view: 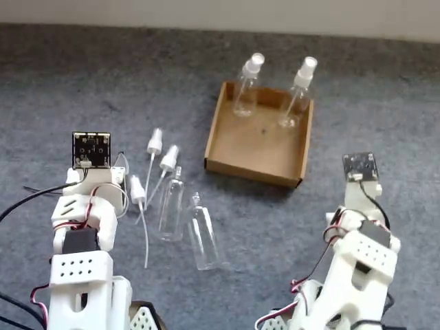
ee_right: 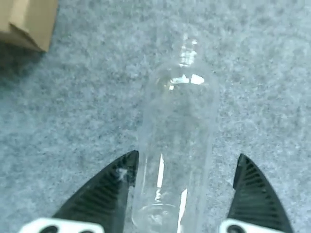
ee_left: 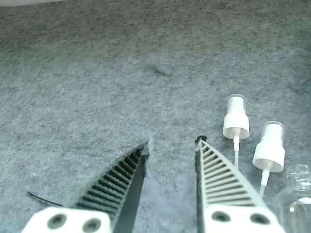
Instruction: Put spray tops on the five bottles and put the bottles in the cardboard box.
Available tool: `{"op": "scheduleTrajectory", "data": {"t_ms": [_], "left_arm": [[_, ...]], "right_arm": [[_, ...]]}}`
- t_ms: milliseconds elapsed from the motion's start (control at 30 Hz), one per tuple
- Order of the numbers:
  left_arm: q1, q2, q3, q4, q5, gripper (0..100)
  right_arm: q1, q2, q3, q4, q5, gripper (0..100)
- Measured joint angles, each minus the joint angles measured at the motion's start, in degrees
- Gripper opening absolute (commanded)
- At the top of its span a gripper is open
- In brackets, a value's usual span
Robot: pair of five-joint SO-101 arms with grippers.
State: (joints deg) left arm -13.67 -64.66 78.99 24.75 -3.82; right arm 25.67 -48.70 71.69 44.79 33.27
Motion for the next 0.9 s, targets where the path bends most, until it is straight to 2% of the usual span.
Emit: {"op": "scheduleTrajectory", "data": {"t_ms": [267, 433, 633, 767, 900], "left_arm": [[0.0, 0.0, 0.0, 0.0, 0.0, 15], [0.0, 0.0, 0.0, 0.0, 0.0, 15], [-0.7, -0.5, 4.4, 0.0, 0.0, 16], [-6.2, -0.5, 8.5, -2.3, 0.0, 16], [-11.4, -0.5, 12.1, -7.9, 0.0, 15]], "right_arm": [[0.0, -20.6, 21.6, -8.4, -0.3, 25.3], [1.1, -33.7, 24.0, -8.5, -0.3, 25.3], [6.2, -46.1, 24.1, 3.6, -0.3, 25.3], [8.5, -51.2, 24.1, 11.1, -0.3, 25.3], [9.0, -52.7, 24.1, 21.5, -0.3, 25.3]]}}
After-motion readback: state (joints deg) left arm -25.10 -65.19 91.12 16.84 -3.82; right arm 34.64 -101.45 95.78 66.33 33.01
